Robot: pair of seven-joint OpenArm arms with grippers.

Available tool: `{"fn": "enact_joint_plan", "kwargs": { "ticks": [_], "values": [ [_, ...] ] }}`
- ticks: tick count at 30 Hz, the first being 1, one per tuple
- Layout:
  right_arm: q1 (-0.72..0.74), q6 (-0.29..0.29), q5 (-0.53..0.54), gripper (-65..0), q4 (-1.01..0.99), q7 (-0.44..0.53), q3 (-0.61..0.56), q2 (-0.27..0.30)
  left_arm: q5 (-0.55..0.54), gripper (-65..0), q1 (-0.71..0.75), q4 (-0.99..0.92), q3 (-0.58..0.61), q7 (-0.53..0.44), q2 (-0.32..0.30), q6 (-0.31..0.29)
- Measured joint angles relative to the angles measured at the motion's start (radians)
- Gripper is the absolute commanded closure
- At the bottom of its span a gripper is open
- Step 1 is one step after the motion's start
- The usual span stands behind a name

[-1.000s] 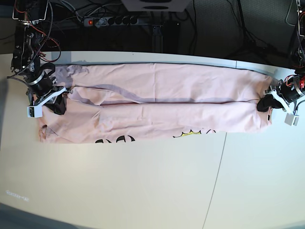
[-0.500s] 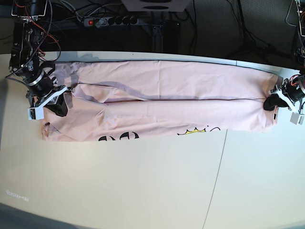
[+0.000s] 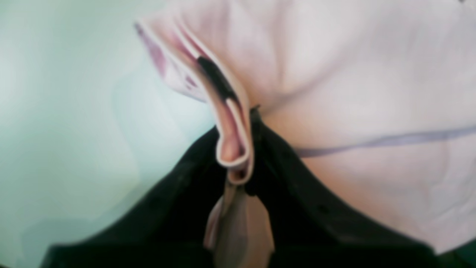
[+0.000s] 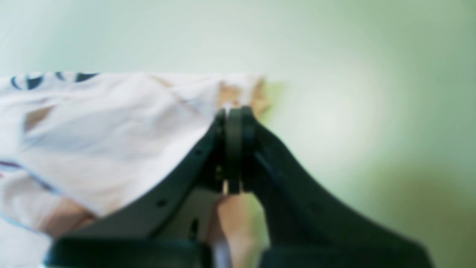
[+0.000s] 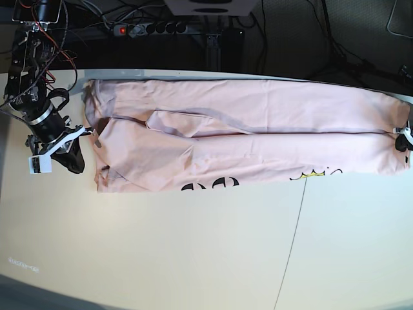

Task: Fold the T-shirt properly
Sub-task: 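Lift the strip end with the left gripper and fold it toward the middle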

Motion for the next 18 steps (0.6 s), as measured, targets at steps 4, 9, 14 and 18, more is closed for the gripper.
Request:
{"fn": "enact_joint_plan", "kwargs": {
  "ticks": [4, 9, 14, 18],
  "values": [
    [0.000, 0.000, 0.000, 0.0, 0.000, 0.000, 0.029, 0.001, 0.012, 0.0, -0.036, 0.016, 0.001, 0.044, -0.023, 0.022],
    [0.000, 0.000, 0.000, 0.0, 0.000, -0.006, 0.028, -0.003, 0.014, 0.0, -0.003, 0.165, 0.002, 0.075, -0.023, 0.036],
    [-0.002, 0.000, -0.004, 0.0, 0.001, -0.006, 0.028, 0.000, 0.021, 0.0, 0.104, 0.437, 0.003, 0.082, -0.019, 0.063],
    [0.000, 0.000, -0.003, 0.0, 0.002, -0.006, 0.028, 0.000, 0.094, 0.0, 0.178, 0.645, 0.003, 0.083, 0.039, 0.104]
  ]
}}
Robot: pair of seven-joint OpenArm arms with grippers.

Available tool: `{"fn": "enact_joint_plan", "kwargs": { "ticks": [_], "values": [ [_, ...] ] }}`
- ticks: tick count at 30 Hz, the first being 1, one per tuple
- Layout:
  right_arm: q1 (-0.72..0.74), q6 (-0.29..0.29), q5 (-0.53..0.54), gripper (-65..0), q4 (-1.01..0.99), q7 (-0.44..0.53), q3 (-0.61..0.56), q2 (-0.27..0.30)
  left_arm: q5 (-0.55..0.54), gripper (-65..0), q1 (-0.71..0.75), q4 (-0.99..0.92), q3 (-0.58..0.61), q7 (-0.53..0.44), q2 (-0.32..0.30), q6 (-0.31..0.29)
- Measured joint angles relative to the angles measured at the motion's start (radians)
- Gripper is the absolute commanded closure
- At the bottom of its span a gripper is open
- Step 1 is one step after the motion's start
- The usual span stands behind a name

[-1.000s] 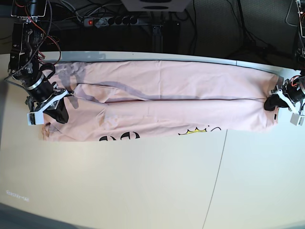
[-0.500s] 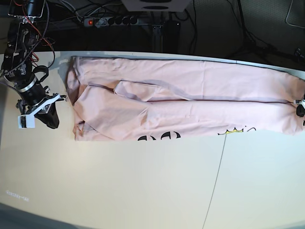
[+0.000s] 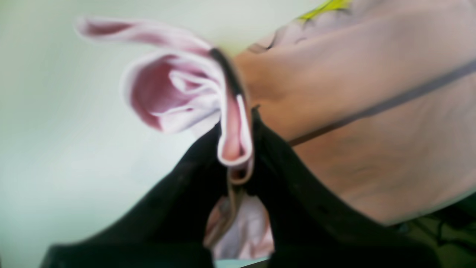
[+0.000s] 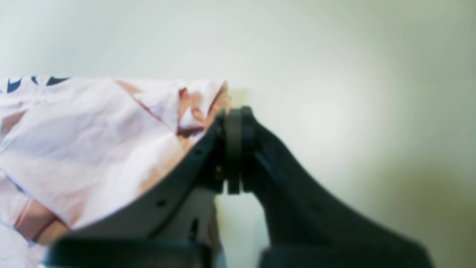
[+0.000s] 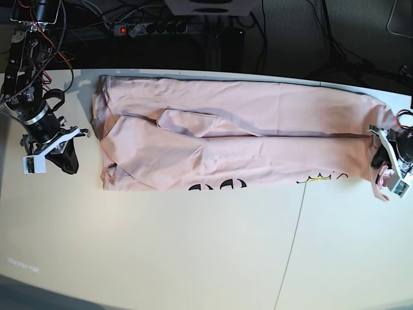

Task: Fold the T-shirt properly
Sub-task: 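Lift the strip end with the left gripper and fold it toward the middle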

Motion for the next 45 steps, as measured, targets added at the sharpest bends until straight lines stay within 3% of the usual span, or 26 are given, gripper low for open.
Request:
{"fn": "enact_joint_plan", "kwargs": {
  "ticks": [4, 10, 15, 20, 28, 38, 45],
  "values": [
    [0.000, 0.000, -0.001, 0.0, 0.000, -0.001, 0.000, 0.000, 0.030, 0.0, 0.054, 0.122, 0.001, -0.004, 0.068, 0.005],
    [0.000, 0.000, -0.005, 0.0, 0.000, -0.001, 0.000, 0.000, 0.032, 0.0, 0.079, 0.149, 0.018, -0.003, 0.154, 0.005],
    [0.000, 0.000, -0.004, 0.0, 0.000, -0.001, 0.000, 0.000, 0.070, 0.0, 0.076, 0.149, 0.124, -0.014, 0.182, 0.006],
    [0.000, 0.000, -0.004, 0.0, 0.000, 0.000, 0.000, 0.000, 0.161, 0.0, 0.055, 0.149, 0.226, -0.020, 0.260, 0.030],
    [0.000, 0.000, -0.004, 0.0, 0.000, -0.001, 0.000, 0.000, 0.192, 0.0, 0.039, 0.149, 0.238, -0.039, 0.306, 0.036],
    [0.000, 0.000, -0.005, 0.0, 0.000, -0.001, 0.000, 0.000, 0.188, 0.0, 0.037, 0.164, 0.241, -0.039, 0.410, 0.048],
    [0.000, 0.000, -0.005, 0.0, 0.000, -0.002, 0.000, -0.008, 0.258, 0.0, 0.027, 0.164, 0.345, -0.036, 0.444, 0.048]
  ]
}}
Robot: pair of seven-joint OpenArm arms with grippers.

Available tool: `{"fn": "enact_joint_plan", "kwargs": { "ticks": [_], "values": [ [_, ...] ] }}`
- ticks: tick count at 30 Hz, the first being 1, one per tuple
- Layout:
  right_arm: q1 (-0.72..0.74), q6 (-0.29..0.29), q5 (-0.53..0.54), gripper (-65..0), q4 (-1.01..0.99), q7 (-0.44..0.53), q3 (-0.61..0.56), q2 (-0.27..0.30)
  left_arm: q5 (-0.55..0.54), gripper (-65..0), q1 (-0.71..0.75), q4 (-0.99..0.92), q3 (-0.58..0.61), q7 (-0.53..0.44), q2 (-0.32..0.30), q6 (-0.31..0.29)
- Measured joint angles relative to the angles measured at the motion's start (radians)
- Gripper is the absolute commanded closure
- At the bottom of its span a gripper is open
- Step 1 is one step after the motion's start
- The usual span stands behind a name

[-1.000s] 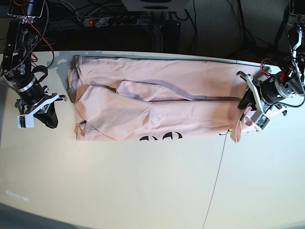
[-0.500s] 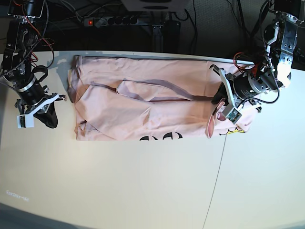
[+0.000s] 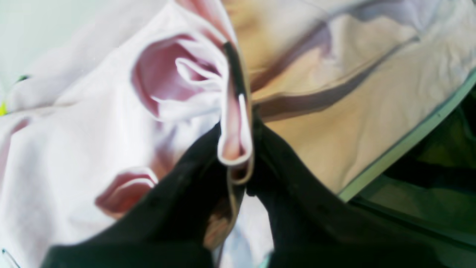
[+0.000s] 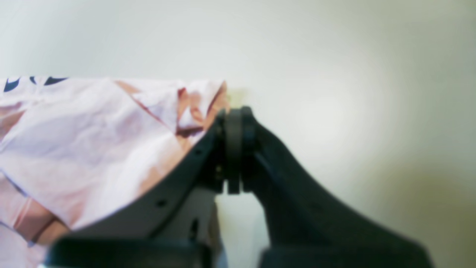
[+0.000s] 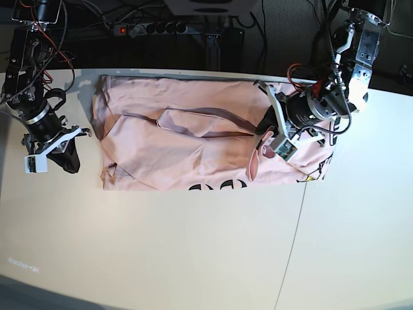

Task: Fold the T-shirt properly
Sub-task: 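Lift the strip end with the left gripper and fold it toward the middle, then press and flatten the folded section with the left gripper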

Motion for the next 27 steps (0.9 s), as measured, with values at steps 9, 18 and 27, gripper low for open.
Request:
{"fn": "enact_joint_plan", "kwargs": {
  "ticks": [9, 18, 27],
  "values": [
    [0.000, 0.000, 0.000, 0.0, 0.000, -0.010, 0.000, 0.000, 0.031, 0.0, -0.048, 0.001, 0.027, -0.020, 0.050, 0.004],
    [0.001, 0.000, 0.000, 0.0, 0.000, -0.010, 0.000, 0.000, 0.016, -6.8, -0.048, 0.000, 0.068, -0.048, 0.048, -0.020],
    [0.000, 0.000, 0.000, 0.0, 0.000, -0.010, 0.000, 0.000, 0.011, -32.9, -0.052, 0.000, 0.113, -0.047, 0.117, -0.027]
  ]
}}
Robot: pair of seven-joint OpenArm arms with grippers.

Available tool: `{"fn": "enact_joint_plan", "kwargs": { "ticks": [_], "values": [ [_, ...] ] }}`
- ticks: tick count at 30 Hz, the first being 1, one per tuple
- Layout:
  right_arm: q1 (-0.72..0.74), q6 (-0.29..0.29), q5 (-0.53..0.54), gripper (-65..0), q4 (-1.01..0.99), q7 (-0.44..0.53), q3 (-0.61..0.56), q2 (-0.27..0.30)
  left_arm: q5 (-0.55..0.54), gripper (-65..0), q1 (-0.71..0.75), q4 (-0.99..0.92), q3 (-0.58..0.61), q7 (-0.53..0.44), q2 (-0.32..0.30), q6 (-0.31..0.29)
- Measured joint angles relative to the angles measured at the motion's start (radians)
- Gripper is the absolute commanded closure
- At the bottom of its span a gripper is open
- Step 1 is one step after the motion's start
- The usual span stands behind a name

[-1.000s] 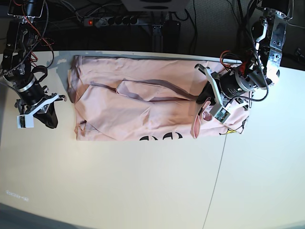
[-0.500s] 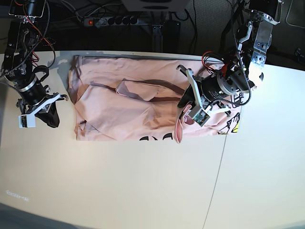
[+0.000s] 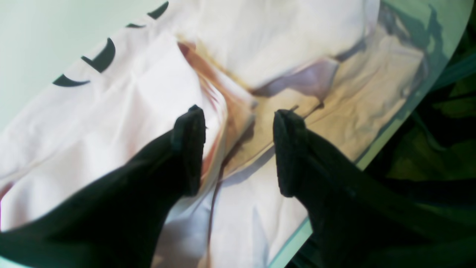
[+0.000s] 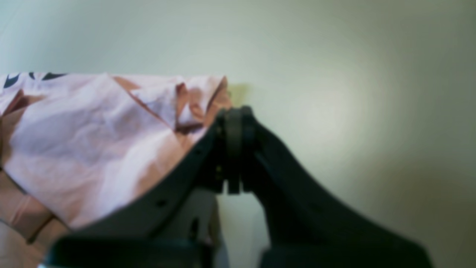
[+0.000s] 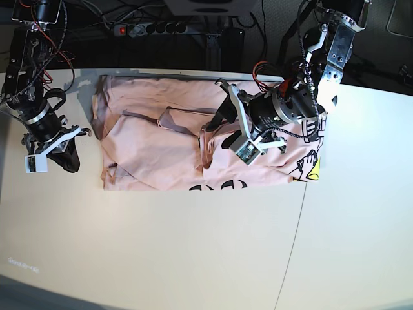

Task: Fold the T-shirt properly
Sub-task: 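Press and flatten the folded section with the left gripper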

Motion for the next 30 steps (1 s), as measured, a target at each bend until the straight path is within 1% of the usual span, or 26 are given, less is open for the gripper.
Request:
{"fn": "enact_joint_plan", "kwargs": {
  "ticks": [5, 7, 11, 14, 16, 19, 21, 26, 29, 30],
  "values": [
    [0.000, 0.000, 0.000, 0.0, 0.000, 0.000, 0.000, 0.000, 0.002, -32.9, 0.000, 0.001, -0.003, 0.020, 0.010, 0.000],
    [0.000, 0.000, 0.000, 0.0, 0.000, 0.000, 0.000, 0.000, 0.006, -32.9, 0.001, 0.007, -0.024, 0.038, 0.010, 0.000],
    [0.000, 0.000, 0.000, 0.0, 0.000, 0.000, 0.000, 0.000, 0.002, -32.9, 0.000, 0.037, -0.146, 0.039, 0.008, 0.001],
    [0.000, 0.000, 0.000, 0.0, 0.000, 0.000, 0.000, 0.000, -0.062, -32.9, 0.000, 0.064, -0.249, 0.047, -0.001, 0.001],
    [0.000, 0.000, 0.000, 0.0, 0.000, 0.000, 0.000, 0.000, -0.100, -32.9, -0.002, 0.068, -0.288, 0.064, -0.022, 0.001],
    [0.000, 0.000, 0.000, 0.0, 0.000, 0.000, 0.000, 0.000, -0.103, -32.9, 0.009, 0.068, -0.297, 0.077, -0.057, 0.000],
    [0.000, 0.000, 0.000, 0.0, 0.000, 0.000, 0.000, 0.000, -0.109, -32.9, 0.031, 0.068, -0.297, 0.079, -0.068, 0.000],
    [0.000, 0.000, 0.000, 0.0, 0.000, 0.000, 0.000, 0.000, -0.122, -33.1, 0.076, 0.068, -0.296, 0.079, -0.071, 0.000],
    [0.000, 0.000, 0.000, 0.0, 0.000, 0.000, 0.000, 0.000, -0.123, -33.2, 0.078, 0.047, -0.295, 0.076, -0.071, 0.000],
    [0.000, 0.000, 0.000, 0.0, 0.000, -0.001, 0.000, 0.000, -0.121, -35.0, 0.078, 0.032, -0.295, 0.069, -0.071, 0.000]
  ]
}}
